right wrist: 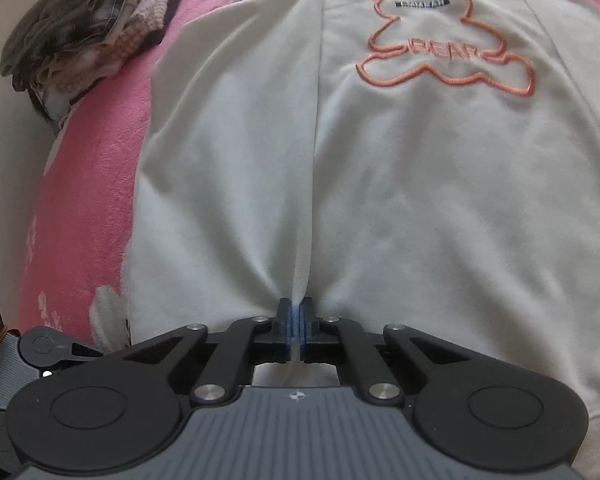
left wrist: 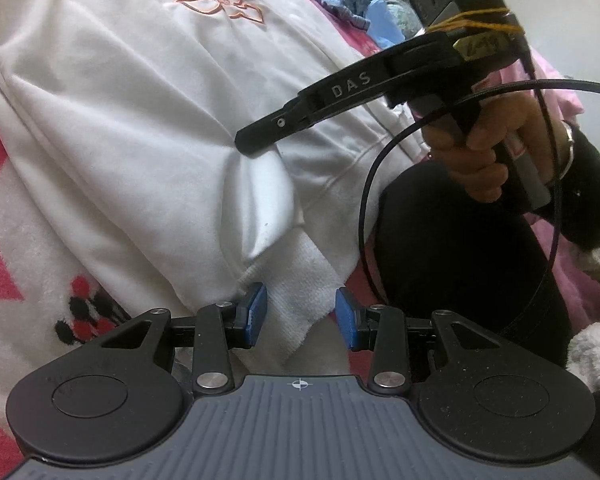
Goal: Fold clothes
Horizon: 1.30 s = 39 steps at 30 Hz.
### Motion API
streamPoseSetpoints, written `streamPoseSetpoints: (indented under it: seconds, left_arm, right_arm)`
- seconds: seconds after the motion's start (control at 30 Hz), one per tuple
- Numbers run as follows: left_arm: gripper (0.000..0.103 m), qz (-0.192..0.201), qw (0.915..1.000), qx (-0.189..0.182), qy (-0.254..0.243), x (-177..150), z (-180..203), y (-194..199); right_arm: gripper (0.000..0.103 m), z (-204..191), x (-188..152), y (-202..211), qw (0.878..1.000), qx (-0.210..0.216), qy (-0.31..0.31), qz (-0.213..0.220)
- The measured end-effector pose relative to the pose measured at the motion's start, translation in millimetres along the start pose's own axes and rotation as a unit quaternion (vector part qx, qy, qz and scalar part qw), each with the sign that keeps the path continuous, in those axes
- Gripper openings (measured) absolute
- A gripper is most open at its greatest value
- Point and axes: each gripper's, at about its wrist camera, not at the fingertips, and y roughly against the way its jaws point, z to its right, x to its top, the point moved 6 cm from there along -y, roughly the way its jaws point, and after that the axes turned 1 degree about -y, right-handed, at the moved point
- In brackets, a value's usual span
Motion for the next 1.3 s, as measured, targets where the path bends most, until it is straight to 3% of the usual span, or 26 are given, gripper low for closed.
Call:
streamPoseSetpoints:
  seconds: [0.1, 0.2, 0.3, 0.43, 0.53, 0.6, 0.7, 0.73, 0.77, 0.9, 0.97, 1.13, 1.3]
  left_arm:
    - [0.038, 0.004, 1.0000, 0.005, 0.001, -2.6, -0.3, 10.2]
    - [0.037, 0.020, 0.9995, 0.000, 0.024, -4.3, -8.2, 27.9]
    - [0.038, 0.057, 0.9970, 0.015, 0.049, 3.2, -24.5, 53.3]
    - [0.038, 0.123, 0.9855, 0.094, 0.070, 24.8, -59.6, 88.6]
    - [0.038, 0.161, 0.9640, 0.202, 0.065, 48.9, -91.3, 104.7]
    - [0.038, 0.168, 0.9417, 0.286, 0.054, 69.6, -115.2, 108.6]
    - [0.038, 0.169, 0.8966, 0.409, 0.003, 102.2, -143.2, 106.8]
    - [0.038, 0.168, 0.8861, 0.432, -0.012, 112.5, -150.6, 103.9]
    - [0.038, 0.169, 0.8822, 0.439, -0.018, 121.1, -156.8, 101.2]
    - [0.038, 0.172, 0.8997, 0.400, -0.035, 138.7, -157.4, 91.1]
    - [0.038, 0.170, 0.9044, 0.387, -0.059, 139.1, -148.6, 84.9]
    - [0.038, 0.152, 0.9103, 0.379, -0.067, 148.3, -155.9, 61.2]
    - [0.038, 0.168, 0.9055, 0.386, -0.057, 164.3, -166.1, 57.1]
  right_arm:
    - [0.017, -6.1, 5.7, 21.6, 0.998, -0.037, 0.038, 0.035]
    - [0.017, -20.8, 13.1, 38.6, 0.997, -0.007, 0.051, 0.062]
    - [0.017, -38.4, 8.5, 30.1, 0.996, 0.052, 0.061, 0.043]
    - [0.016, -52.2, -17.2, -14.2, 0.993, 0.070, 0.090, -0.034]
    - [0.015, -50.2, -30.4, -31.3, 0.993, 0.059, 0.088, -0.053]
    - [0.015, -49.3, -29.0, -28.2, 0.994, 0.064, 0.080, -0.049]
    - [0.013, -43.5, -29.0, -28.9, 0.994, 0.070, 0.061, -0.051]
    - [0.013, -42.8, -29.1, -29.0, 0.994, 0.072, 0.057, -0.051]
    - [0.013, -42.0, -29.1, -29.3, 0.995, 0.074, 0.053, -0.050]
    - [0.013, -39.2, -29.0, -32.4, 0.995, 0.080, 0.037, -0.048]
    - [0.013, -36.8, -29.8, -32.1, 0.995, 0.086, 0.025, -0.047]
    - [0.013, -31.6, -29.1, -31.6, 0.994, 0.103, -0.001, -0.047]
    - [0.013, -28.2, -31.5, -27.3, 0.993, 0.107, -0.007, -0.044]
